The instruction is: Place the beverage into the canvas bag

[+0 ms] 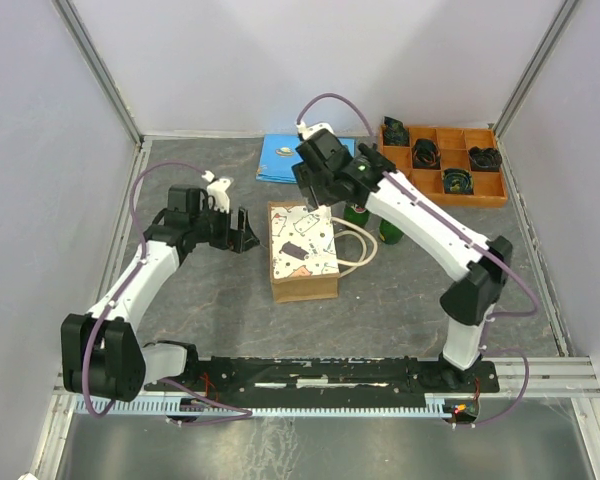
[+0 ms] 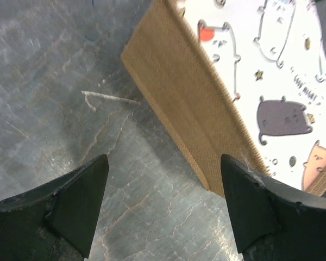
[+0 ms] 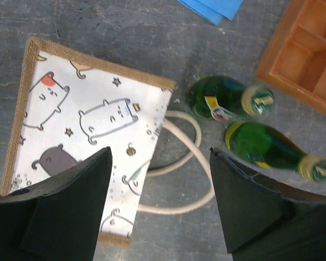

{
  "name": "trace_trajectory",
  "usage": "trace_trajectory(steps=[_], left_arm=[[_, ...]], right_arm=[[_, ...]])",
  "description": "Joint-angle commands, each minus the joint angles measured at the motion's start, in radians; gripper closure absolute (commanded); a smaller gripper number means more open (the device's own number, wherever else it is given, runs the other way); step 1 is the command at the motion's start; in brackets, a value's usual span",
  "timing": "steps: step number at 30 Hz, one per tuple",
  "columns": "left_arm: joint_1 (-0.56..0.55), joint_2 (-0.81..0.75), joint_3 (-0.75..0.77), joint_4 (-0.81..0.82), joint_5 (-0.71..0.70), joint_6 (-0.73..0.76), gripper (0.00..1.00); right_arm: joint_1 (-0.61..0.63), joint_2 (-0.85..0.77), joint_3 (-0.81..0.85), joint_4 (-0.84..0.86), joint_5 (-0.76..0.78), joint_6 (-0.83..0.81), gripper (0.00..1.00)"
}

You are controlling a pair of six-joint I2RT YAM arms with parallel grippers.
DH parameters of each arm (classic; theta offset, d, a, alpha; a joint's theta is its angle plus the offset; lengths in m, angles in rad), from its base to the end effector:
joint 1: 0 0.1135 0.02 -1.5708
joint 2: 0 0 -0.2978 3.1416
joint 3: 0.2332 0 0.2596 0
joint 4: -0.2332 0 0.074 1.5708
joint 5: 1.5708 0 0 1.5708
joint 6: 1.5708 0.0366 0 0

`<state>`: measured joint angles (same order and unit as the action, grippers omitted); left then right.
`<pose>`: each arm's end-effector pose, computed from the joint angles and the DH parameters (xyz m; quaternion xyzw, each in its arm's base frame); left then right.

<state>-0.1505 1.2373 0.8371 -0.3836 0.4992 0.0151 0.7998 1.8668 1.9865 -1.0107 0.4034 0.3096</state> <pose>0.2482 -0.0554 0.2768 0.1684 0.8841 -0.2528 0.3553 0.3017 0.2899 0.4043 -0.1593 0.9123 0.0115 0.3771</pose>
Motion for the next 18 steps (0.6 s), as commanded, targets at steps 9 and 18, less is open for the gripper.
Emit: trace_trajectory(steps=[9,18], left_arm=[[-0.32,-0.026,0.347,-0.031,-0.146,0.199,0.11],[-0.705,0.121,0.395,-0.08,-0.236,0.496,0.11]], right_arm=[[-0.139,-0.362,-0.226,-0.087,0.087,0.164,0.19],[-0.285,-0.528,-0.304,-0.17,0.131,0.215,0.19]])
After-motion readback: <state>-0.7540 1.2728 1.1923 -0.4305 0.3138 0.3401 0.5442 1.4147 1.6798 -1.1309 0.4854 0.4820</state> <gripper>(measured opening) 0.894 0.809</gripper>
